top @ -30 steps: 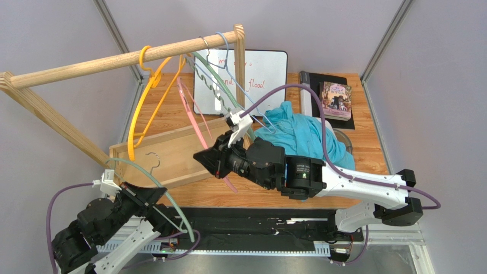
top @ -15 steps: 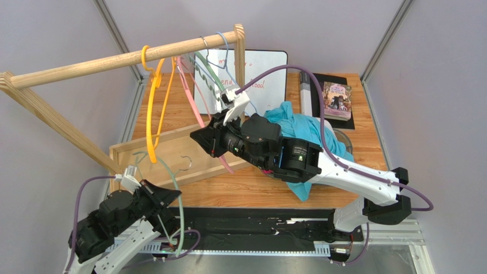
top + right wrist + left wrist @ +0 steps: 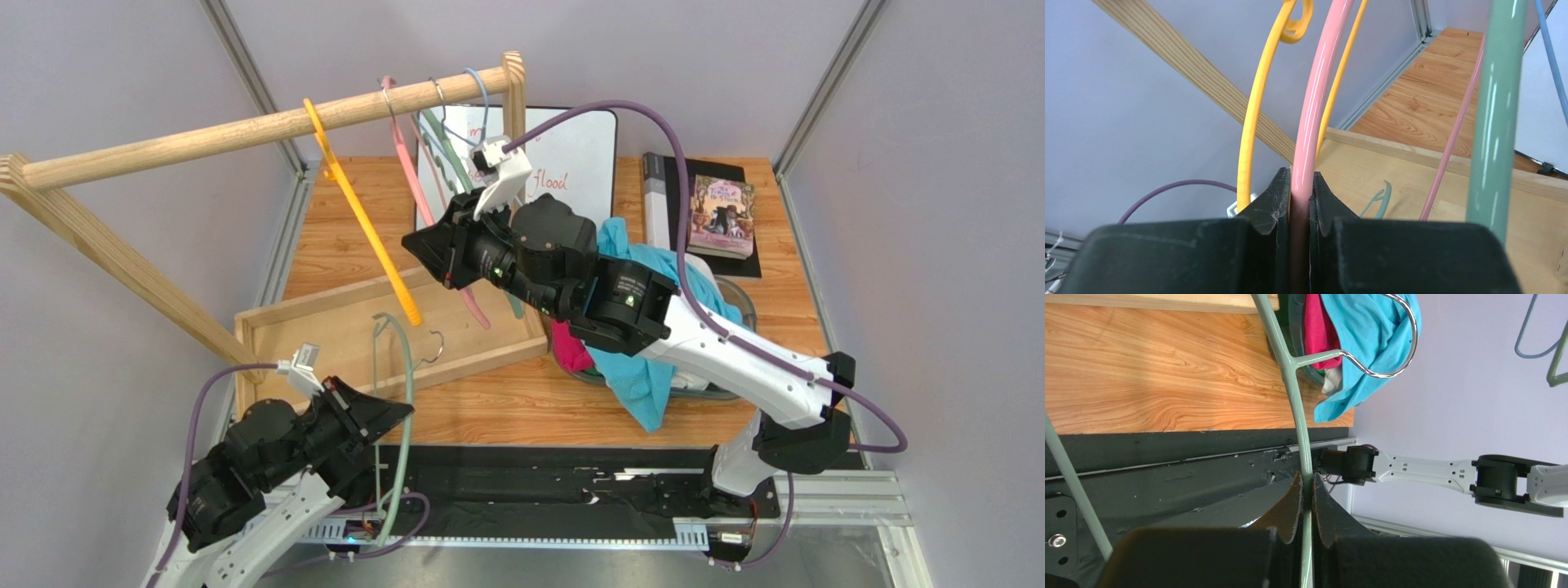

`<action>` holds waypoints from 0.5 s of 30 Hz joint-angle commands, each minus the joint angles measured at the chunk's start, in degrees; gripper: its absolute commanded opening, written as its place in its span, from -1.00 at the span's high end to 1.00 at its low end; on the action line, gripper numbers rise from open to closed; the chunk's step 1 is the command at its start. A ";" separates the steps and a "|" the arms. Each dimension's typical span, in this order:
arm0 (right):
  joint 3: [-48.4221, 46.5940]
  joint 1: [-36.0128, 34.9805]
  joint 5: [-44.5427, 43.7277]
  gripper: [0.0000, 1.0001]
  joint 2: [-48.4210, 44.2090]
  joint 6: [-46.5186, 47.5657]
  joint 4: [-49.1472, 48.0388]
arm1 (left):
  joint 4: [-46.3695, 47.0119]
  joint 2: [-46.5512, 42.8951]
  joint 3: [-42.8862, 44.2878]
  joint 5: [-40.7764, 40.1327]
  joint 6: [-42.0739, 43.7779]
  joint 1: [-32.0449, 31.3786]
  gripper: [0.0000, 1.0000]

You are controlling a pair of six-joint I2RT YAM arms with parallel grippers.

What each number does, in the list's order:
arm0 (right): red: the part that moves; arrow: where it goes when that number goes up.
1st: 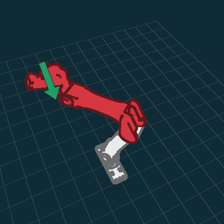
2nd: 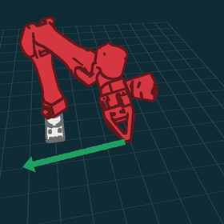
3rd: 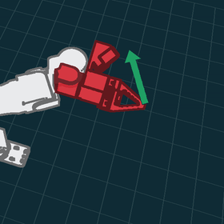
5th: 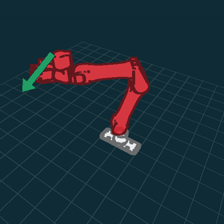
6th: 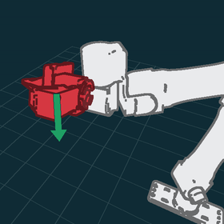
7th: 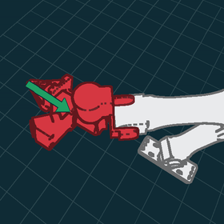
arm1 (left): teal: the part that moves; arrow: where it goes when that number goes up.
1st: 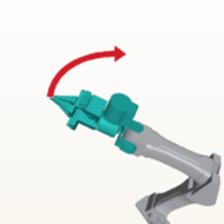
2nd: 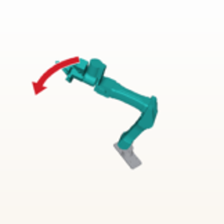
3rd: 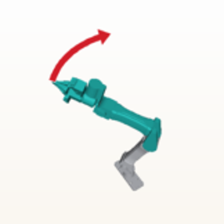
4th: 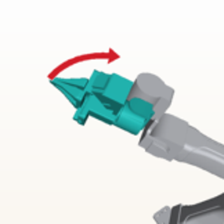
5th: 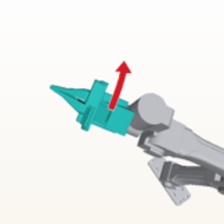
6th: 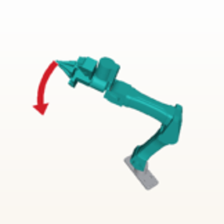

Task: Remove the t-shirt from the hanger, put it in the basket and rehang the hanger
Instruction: Hang the hanger back to the clothesline with the right arm

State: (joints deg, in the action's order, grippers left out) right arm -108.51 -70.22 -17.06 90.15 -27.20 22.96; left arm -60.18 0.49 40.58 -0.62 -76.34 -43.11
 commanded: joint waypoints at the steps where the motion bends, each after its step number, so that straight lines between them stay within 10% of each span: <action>1: -4.43 2.89 4.05 1.00 2.83 -1.71 -3.54 | 6.30 -3.48 -0.50 1.68 1.01 -0.04 1.00; 7: -6.37 3.42 6.60 0.98 5.74 -3.21 -1.61 | 8.50 -1.37 -0.59 1.59 1.36 -0.04 1.00; 11: -1.19 2.72 5.72 -0.07 1.80 -2.60 -1.16 | 10.08 -0.93 -0.50 1.50 1.10 -0.04 1.00; 15: 4.53 0.79 3.44 -0.55 -4.88 -0.40 1.20 | 10.61 0.83 -0.76 0.71 0.05 -0.04 1.00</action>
State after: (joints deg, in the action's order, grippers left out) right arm -107.33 -67.72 -11.55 92.95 -29.50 23.33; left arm -54.43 0.51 40.01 -0.03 -76.18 -43.09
